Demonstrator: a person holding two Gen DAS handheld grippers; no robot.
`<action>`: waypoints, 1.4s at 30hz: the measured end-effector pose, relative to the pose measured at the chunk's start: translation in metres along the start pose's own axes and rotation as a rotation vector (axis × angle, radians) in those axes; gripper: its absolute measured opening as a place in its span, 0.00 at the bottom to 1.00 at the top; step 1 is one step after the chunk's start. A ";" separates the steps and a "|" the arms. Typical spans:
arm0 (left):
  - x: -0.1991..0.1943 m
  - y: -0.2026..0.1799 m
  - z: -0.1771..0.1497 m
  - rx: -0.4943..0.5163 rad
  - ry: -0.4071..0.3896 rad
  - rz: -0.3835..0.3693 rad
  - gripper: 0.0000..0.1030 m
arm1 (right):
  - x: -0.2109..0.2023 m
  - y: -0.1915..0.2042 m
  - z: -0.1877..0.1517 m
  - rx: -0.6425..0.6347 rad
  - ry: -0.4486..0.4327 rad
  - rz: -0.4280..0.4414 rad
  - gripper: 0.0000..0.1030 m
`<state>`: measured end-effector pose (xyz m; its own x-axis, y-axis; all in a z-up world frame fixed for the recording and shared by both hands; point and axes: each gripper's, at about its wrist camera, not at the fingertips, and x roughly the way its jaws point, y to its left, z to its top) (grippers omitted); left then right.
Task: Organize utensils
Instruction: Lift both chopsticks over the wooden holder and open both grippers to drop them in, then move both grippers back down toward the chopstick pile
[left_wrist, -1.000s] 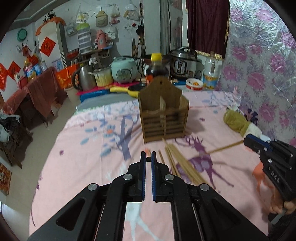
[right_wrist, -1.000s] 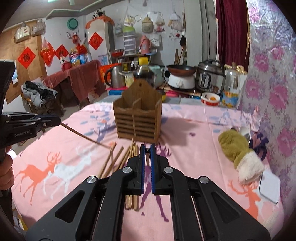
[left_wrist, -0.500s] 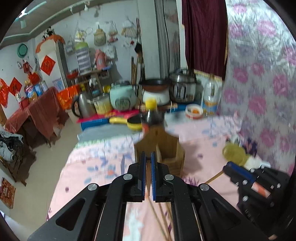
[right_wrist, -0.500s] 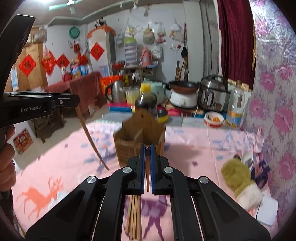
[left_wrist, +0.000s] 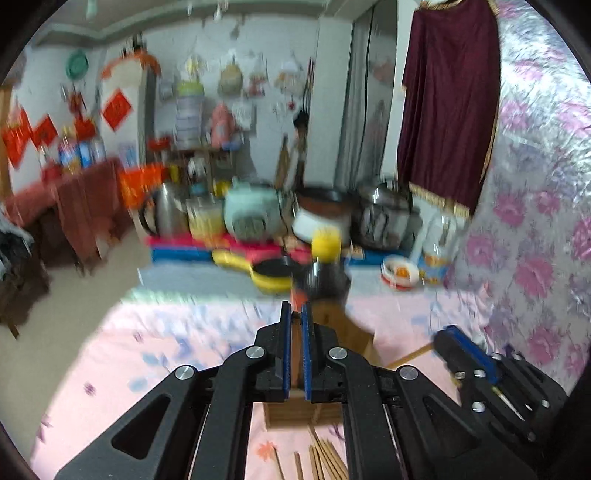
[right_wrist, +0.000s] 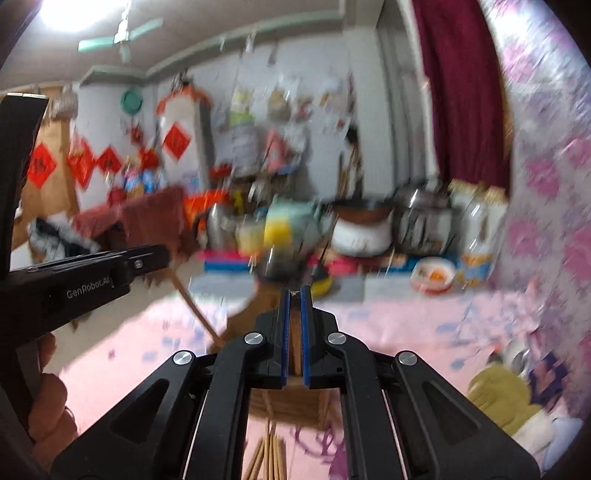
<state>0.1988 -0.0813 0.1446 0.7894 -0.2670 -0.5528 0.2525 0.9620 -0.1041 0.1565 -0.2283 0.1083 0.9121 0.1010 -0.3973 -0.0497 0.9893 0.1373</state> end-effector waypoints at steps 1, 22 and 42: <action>0.006 0.003 -0.006 -0.009 0.017 0.001 0.07 | 0.002 -0.002 -0.005 0.007 0.005 -0.002 0.12; -0.027 0.039 -0.056 -0.017 0.012 0.184 0.94 | -0.054 -0.010 -0.010 0.044 -0.077 -0.053 0.76; -0.003 0.063 -0.201 0.043 0.396 0.129 0.94 | -0.062 -0.050 -0.133 0.063 0.289 -0.043 0.88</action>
<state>0.0998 -0.0083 -0.0266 0.5421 -0.0940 -0.8350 0.1956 0.9805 0.0166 0.0480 -0.2699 0.0059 0.7590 0.0941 -0.6443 0.0199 0.9857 0.1673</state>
